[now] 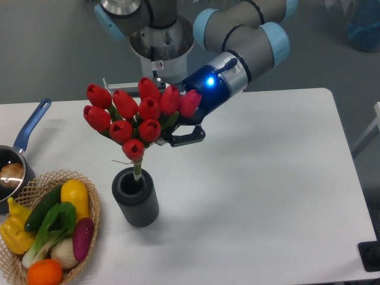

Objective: Pick up the flowers from the vase
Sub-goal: 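Raise the tulips clear of the vase rim and move them away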

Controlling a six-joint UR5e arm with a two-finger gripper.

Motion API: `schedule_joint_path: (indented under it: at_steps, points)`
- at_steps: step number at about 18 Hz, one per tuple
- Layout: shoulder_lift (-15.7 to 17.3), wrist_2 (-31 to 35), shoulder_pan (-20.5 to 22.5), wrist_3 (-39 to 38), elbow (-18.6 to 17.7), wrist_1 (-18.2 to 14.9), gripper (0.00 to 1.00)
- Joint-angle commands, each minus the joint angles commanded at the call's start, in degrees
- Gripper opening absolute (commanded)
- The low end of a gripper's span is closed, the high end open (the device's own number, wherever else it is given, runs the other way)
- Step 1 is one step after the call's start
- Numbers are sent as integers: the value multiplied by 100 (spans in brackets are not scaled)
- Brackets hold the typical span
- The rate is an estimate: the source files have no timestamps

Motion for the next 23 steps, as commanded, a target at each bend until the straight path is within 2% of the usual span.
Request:
schedule_joint_path:
  at_steps: [5,23]
  points:
    - [-26,0,35,-44,115,0,40]
    - [-26,26,308,-44,97,17,40]
